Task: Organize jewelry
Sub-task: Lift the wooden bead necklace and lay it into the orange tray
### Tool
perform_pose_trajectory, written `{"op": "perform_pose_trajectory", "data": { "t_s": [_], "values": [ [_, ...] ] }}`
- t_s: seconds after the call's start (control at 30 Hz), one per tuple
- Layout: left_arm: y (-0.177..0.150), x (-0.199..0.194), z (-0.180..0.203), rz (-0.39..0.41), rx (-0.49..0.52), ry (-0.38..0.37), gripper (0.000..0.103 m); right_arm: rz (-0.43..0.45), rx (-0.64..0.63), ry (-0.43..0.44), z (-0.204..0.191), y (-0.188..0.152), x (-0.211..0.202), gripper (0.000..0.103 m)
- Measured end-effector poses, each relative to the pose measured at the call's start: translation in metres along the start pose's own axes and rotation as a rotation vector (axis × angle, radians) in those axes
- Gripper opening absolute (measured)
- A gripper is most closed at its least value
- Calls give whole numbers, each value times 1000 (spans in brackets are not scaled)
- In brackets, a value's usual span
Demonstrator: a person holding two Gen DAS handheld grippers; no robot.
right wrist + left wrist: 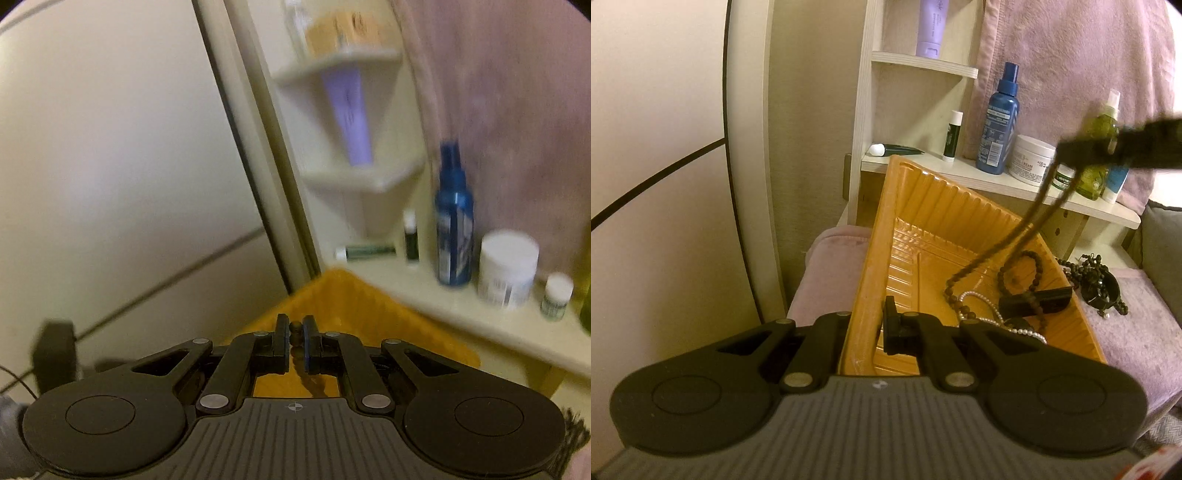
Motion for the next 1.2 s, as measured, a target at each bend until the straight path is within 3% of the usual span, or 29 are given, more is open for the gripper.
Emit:
{"op": "perform_pose_trajectory", "data": {
  "t_s": [0.2, 0.53, 0.57, 0.6, 0.67, 1.2],
  "values": [
    [0, 0, 0, -1, -2, 1, 4, -85, 40, -58, 17, -26, 20, 7],
    [0, 2, -2, -6, -3, 2, 4, -150, 76, -98, 29, -44, 32, 11],
    [0, 2, -2, -6, -4, 2, 4, -153, 79, -101, 30, -45, 32, 20],
    [-1, 2, -2, -6, -4, 2, 4, -154, 82, -103, 30, -47, 31, 36],
    [-1, 2, -2, -6, -3, 1, 4, -143, 91, -103, 31, -49, 28, 50],
    [-1, 2, -2, -7, 2, 5, 4, -80, 192, -178, 55, -62, -14, 52]
  ]
}}
Point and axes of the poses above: each gripper's, at about its wrist camera, not at the fingertips, and x roughly the way its jaws point, z to its right, y to its top, the point moved 1 cm from there along x, roughly the way its jaws point, and after that the axes turned 13 degrees about x, right-handed, at the moved point
